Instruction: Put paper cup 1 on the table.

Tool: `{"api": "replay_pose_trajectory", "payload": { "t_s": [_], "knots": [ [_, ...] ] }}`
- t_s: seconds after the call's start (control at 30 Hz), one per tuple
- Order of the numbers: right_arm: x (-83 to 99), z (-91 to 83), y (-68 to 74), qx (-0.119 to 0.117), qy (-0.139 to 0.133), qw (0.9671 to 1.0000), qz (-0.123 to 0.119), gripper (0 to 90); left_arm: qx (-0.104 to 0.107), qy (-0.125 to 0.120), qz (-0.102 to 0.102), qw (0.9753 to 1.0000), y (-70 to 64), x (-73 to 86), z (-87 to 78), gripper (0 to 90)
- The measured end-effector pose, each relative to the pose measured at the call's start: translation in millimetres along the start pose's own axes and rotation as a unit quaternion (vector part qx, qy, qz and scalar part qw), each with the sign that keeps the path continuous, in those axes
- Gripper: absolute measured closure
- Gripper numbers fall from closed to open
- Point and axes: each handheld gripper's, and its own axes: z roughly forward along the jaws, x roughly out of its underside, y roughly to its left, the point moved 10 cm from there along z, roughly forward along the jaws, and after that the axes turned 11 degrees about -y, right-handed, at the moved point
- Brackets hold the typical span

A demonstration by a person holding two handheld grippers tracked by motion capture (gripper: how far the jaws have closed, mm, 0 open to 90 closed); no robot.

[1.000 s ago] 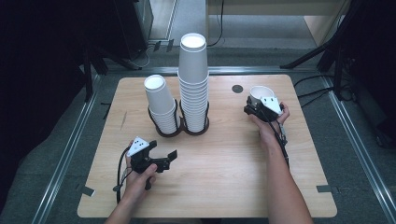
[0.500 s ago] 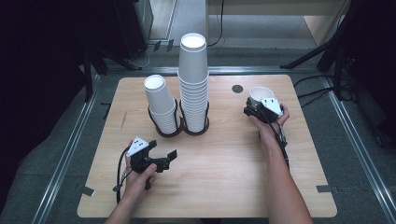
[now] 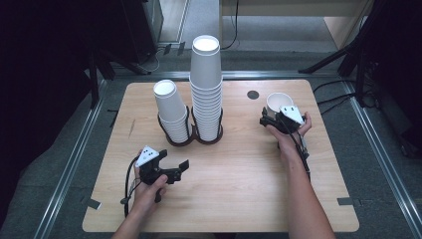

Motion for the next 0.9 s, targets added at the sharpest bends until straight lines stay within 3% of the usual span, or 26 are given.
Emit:
{"api": "replay_pose_trajectory", "payload": {
  "t_s": [0.5,0.9],
  "knots": [
    [-16.3,-18.4,-1.2,-0.015,-0.007,0.9998,-0.012,0.0,0.001,0.0,0.002,1.0,-2.5,0.3,1.0,0.0],
    [-33.4,-44.1,-6.4,-0.025,-0.021,0.9995,0.003,0.0,-0.002,-0.002,0.006,1.0,-2.6,-3.3,2.1,0.0]
  ]
}}
